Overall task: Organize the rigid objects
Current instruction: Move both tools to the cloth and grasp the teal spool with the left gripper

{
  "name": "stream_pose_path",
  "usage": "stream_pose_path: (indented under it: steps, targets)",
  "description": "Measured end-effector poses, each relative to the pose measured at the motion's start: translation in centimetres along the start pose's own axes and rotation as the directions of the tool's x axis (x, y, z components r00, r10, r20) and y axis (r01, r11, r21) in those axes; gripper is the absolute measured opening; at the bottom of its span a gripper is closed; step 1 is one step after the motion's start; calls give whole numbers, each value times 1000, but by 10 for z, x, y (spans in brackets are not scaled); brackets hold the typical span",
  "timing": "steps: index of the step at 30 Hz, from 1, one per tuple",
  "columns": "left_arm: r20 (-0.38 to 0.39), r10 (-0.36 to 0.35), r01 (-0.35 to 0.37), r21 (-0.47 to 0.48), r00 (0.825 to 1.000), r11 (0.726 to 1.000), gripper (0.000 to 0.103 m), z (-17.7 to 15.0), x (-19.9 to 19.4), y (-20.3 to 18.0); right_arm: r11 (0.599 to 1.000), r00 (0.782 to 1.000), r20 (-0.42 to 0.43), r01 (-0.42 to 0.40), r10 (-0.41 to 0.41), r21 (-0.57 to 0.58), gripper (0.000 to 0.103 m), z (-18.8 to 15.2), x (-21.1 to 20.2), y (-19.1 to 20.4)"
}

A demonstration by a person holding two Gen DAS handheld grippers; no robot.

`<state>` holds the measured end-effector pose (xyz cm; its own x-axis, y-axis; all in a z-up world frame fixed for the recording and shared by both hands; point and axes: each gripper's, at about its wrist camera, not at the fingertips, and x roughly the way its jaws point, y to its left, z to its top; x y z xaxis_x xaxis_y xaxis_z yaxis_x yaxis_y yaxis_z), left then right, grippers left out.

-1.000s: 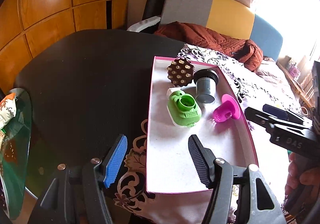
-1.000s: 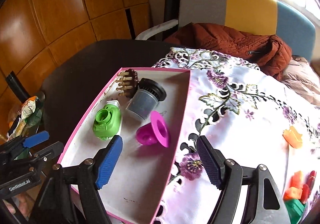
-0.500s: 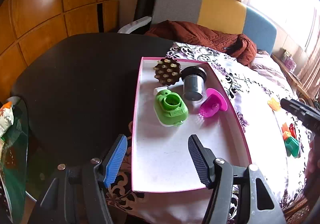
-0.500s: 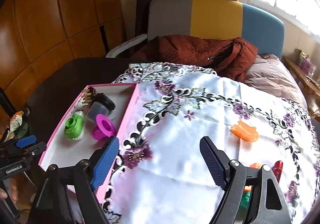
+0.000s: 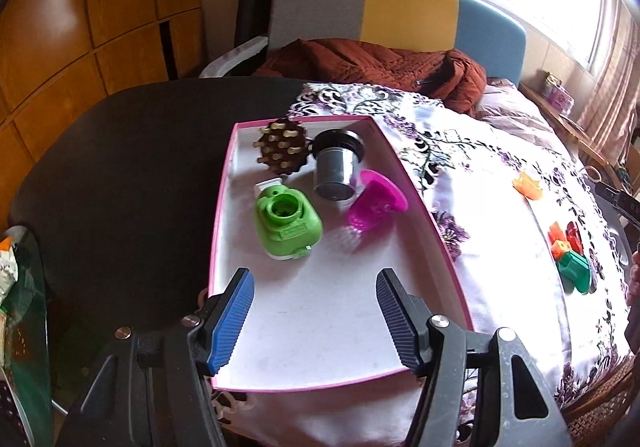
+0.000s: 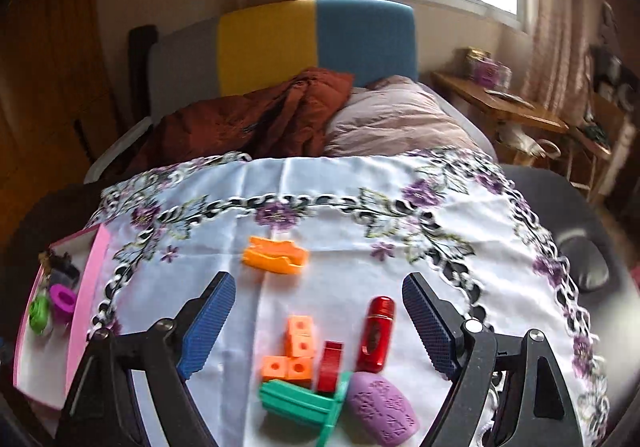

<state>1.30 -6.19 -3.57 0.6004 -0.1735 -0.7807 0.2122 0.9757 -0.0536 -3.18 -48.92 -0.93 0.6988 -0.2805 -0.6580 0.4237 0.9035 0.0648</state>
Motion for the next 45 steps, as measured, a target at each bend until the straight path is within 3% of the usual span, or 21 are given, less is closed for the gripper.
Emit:
stream_pose_path:
  steps: [4,13,17,21,28,32,34,39,42,45]
  targets:
    - [-5,-27,27,42,1000,999,64,5,3,-20,979,999,-15,41,-39,198,86,1,6,-39]
    - [-29,-116,119,138,993,983,64,15,14,-74,953,995,-31,100,-95,287,90,-1,5,-60]
    - [-60,-201,208,182,978,961,64,19,19,-105,929,993,-35,118,-113,351,91,-3,2,-75]
    - [-116,-298,318,252,947,914,64,17,25,-147,901,994,-43,110,-101,419,92,-6,1,-88]
    - [-262,-456,523,327,850,787,64,4,37,-229,883,995,-36,96,-89,459,92,-7,-1,-96]
    - [-319,-484,575,340,815,744,67,2,46,-267,882,997,-35,83,-75,464,92,-7,0,-97]
    - [-332,-485,584,351,809,732,79,2,50,-284,880,997,-30,76,-70,469,92,-7,0,-98]
    - [-362,-475,591,371,802,716,79,3,65,-318,870,997,-16,74,-75,487,94,-7,-4,-102]
    - [-367,-454,578,396,812,713,80,4,73,-334,865,997,-19,70,-70,496,94,-7,-3,-105]
    - [-383,-419,556,395,824,732,80,3,89,-343,859,997,-21,79,-79,506,94,-7,-2,-108]
